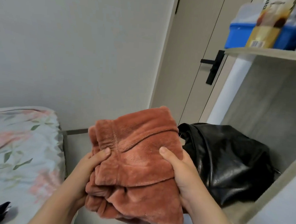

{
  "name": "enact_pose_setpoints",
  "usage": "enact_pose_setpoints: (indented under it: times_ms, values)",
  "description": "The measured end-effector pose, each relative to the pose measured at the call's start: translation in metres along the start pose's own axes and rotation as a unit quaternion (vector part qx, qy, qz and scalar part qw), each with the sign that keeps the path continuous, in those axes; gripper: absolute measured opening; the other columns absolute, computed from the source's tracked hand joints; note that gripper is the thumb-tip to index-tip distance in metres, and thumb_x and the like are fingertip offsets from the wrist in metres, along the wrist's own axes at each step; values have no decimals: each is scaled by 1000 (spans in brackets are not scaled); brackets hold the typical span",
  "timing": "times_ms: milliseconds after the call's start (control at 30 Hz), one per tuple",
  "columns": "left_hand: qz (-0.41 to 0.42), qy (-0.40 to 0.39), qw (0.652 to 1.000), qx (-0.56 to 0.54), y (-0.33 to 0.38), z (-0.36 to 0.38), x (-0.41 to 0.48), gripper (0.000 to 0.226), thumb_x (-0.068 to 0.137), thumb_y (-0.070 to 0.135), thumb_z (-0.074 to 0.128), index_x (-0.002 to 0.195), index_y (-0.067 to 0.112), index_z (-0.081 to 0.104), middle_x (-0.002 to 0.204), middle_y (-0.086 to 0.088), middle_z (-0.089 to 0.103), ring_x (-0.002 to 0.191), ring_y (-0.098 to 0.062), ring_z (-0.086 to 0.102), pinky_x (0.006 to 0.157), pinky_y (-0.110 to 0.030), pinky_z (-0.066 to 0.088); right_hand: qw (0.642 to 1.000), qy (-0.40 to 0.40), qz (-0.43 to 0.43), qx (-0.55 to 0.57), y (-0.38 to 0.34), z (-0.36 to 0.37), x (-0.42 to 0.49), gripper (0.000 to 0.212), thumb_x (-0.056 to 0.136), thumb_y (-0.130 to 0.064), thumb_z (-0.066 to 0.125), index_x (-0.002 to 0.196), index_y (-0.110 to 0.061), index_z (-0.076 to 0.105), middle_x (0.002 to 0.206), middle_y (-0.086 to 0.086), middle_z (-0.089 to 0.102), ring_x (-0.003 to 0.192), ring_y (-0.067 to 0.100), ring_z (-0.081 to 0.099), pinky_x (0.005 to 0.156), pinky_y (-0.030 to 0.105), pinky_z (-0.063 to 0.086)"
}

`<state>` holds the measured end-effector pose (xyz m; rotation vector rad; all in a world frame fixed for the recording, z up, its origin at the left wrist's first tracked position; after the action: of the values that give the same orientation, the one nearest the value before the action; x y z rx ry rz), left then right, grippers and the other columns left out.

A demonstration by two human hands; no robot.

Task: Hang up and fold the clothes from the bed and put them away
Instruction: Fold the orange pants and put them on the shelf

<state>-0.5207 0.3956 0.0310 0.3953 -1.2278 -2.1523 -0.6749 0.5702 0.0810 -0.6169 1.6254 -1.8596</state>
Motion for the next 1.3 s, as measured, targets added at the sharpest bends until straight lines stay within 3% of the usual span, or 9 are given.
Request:
enact_pose_setpoints:
  times_ms: [67, 133, 200, 333, 433, 600, 767, 1033, 1300]
  values:
    - [-21, 8, 1000, 6, -14, -14, 31, 30, 68, 31, 81, 98, 27, 80, 111, -10, 74, 103, -22, 72, 72, -24, 58, 1000, 10, 16, 3, 17, 2, 35, 57, 57, -44, 85, 109, -26, 70, 102, 2, 77, 91, 23, 75, 79, 42, 59]
    - [-32, 27, 999, 26, -26, -32, 67, 30, 62, 31, 85, 91, 25, 82, 105, -12, 75, 93, -21, 74, 66, -23, 59, 999, 14, 33, 3, 38, 4, 75, 59, 61, -42, 91, 113, -25, 69, 104, 3, 77, 93, 24, 75, 82, 44, 59]
    - [-39, 46, 997, 43, -40, -53, 105, 41, 54, 44, 92, 90, 28, 82, 103, -10, 76, 91, -19, 75, 66, -22, 59, 999, 23, 44, -2, 60, 5, 118, 61, 62, -42, 88, 117, -25, 67, 107, 2, 76, 95, 24, 75, 85, 45, 59]
    - [-97, 12, 995, 0, -65, -85, 169, 42, 87, 41, 74, 126, 28, 67, 135, -12, 62, 124, -28, 60, 91, -33, 55, 996, 66, 54, -33, 92, 8, 196, 79, 51, -63, 81, 122, -37, 58, 107, -13, 73, 96, 11, 72, 87, 39, 57]
    - [-101, 32, 994, -22, -56, -93, 203, 32, 89, 40, 72, 120, 35, 70, 129, -6, 67, 120, -24, 63, 89, -30, 56, 996, 30, 67, -52, 82, 17, 237, 73, 56, -69, 76, 120, -39, 59, 108, -17, 73, 98, 6, 71, 89, 37, 55]
    - [-147, 54, 987, -34, 5, -70, 242, 34, 95, 40, 65, 127, 29, 66, 137, -12, 60, 126, -28, 58, 95, -34, 53, 995, -39, 78, -51, 5, 31, 273, 70, 58, -76, 77, 119, -45, 61, 116, -17, 71, 104, 4, 69, 88, 33, 53]
    - [-148, 73, 986, -6, 94, -4, 265, 37, 88, 46, 73, 122, 32, 69, 134, -11, 63, 125, -29, 59, 93, -35, 54, 994, -36, 80, -64, -111, 43, 293, 62, 58, -69, 78, 114, -48, 62, 112, -21, 71, 100, 1, 69, 86, 31, 53]
    - [-141, 100, 984, 40, 229, 100, 254, 56, 78, 51, 76, 119, 12, 69, 125, -23, 65, 117, -38, 63, 100, -49, 51, 992, -62, 93, -63, -258, 56, 298, 59, 61, -63, 79, 115, -46, 62, 112, -19, 71, 99, 3, 70, 82, 28, 55]
    - [-106, 124, 986, 36, 294, 149, 252, 54, 68, 58, 82, 106, 20, 76, 119, -21, 69, 112, -34, 67, 82, -36, 59, 990, -101, 94, -44, -330, 72, 310, 60, 62, -65, 80, 116, -42, 64, 112, -12, 73, 99, 12, 72, 88, 41, 57]
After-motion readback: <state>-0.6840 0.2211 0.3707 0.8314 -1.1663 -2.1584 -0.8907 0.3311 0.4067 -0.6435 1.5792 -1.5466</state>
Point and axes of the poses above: each hand's wrist, its own x-axis towards the middle knuckle, its own z-axis out of the palm, y = z × x, the point moved 3 cm from there along x, towards the middle knuckle
